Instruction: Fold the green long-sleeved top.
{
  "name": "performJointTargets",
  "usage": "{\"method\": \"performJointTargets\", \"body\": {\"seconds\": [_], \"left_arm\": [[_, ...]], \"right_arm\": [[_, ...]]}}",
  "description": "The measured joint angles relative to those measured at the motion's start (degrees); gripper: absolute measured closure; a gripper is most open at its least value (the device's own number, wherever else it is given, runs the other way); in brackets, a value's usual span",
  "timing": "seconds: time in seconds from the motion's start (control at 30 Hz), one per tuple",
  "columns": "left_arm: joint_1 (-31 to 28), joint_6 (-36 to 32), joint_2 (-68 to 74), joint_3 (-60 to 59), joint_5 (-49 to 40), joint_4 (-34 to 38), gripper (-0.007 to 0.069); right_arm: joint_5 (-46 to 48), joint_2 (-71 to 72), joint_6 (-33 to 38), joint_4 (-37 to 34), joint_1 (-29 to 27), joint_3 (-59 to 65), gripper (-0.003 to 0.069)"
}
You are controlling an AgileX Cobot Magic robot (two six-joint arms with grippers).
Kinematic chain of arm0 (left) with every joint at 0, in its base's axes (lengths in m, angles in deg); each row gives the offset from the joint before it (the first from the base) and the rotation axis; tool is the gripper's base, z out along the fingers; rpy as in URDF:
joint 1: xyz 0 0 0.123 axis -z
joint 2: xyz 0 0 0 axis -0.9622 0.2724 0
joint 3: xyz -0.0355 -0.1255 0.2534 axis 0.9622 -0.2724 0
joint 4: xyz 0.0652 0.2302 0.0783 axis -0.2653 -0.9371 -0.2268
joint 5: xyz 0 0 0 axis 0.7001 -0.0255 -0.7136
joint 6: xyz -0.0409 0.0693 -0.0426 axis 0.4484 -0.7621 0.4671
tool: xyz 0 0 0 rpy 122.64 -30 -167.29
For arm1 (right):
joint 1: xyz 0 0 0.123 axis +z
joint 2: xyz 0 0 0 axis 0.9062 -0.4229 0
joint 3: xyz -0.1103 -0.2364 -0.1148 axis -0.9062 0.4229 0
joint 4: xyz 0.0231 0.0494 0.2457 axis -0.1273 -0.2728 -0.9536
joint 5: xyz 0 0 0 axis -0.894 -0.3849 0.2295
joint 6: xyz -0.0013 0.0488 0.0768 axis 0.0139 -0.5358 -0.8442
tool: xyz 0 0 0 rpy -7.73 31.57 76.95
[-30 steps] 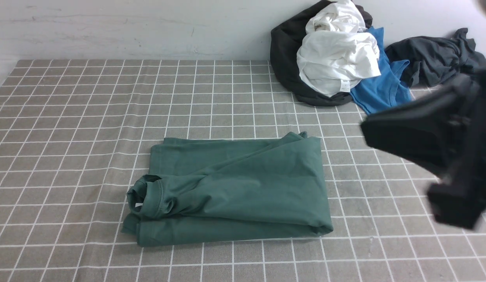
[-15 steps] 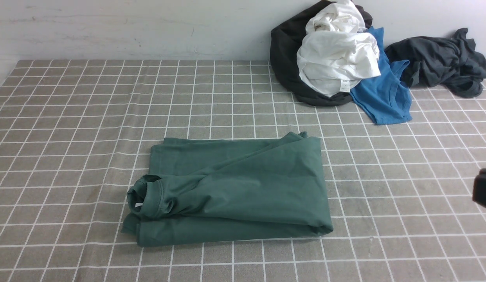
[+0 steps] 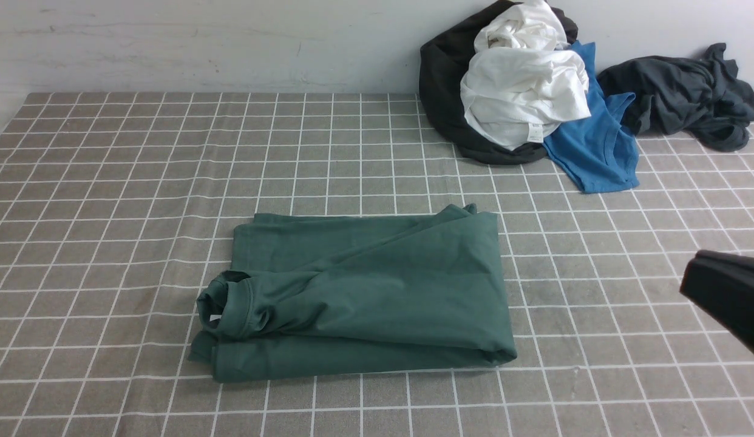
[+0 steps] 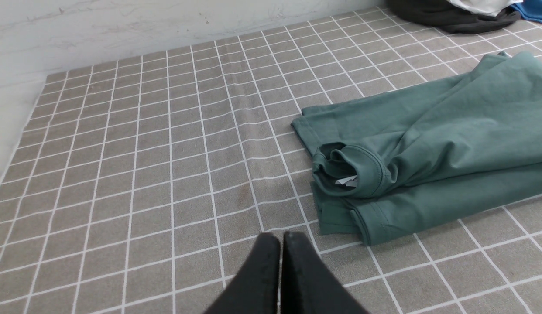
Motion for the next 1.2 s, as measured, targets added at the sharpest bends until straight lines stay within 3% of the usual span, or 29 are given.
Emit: {"method": "performJointTargets", "body": {"seconds": [0.13, 0.4, 0.43, 0.47, 0.57, 0.67, 0.73, 0.83, 1.07, 1.2], "left_arm": [[0.00, 0.00, 0.00, 0.00, 0.00, 0.00, 0.0631], [0.00, 0.00, 0.00, 0.00, 0.00, 0.00, 0.0631], [0.00, 0.00, 0.00, 0.00, 0.00, 0.00, 0.0631], [0.00, 0.00, 0.00, 0.00, 0.00, 0.00, 0.0631], [0.00, 0.00, 0.00, 0.00, 0.00, 0.00, 0.0631], [0.00, 0.00, 0.00, 0.00, 0.00, 0.00, 0.0631], [0.00, 0.00, 0.00, 0.00, 0.00, 0.00, 0.0631], [0.00, 0.00, 0.00, 0.00, 0.00, 0.00, 0.0631], [0.00, 0.00, 0.00, 0.00, 0.00, 0.00, 0.0631], [0.00, 0.00, 0.00, 0.00, 0.00, 0.00, 0.0631]], "right_arm": [[-8.15, 6.32, -5.56, 1.12, -8.86, 9.02, 0.0673], [-21.13, 22.48, -2.76, -3.17, -31.88, 23.57, 0.0673], [-21.19, 22.48, -2.76, -3.17, -31.88, 23.57, 0.0673], [-21.26, 25.22, -2.38, -4.55, -36.73, 25.78, 0.0673], [-19.88, 28.04, 1.47, -12.25, -42.53, 28.91, 0.0673], [-17.96, 29.15, 8.91, -20.44, -45.47, 31.50, 0.0673], [-14.61, 29.84, 18.19, -26.91, -47.16, 32.75, 0.0673], [-10.95, 30.25, 22.42, -27.41, -47.51, 32.75, 0.0673], [0.09, 30.25, 17.89, -23.17, -47.51, 32.75, 0.0673], [0.48, 30.25, 17.57, -22.90, -47.51, 32.70, 0.0673]]}}
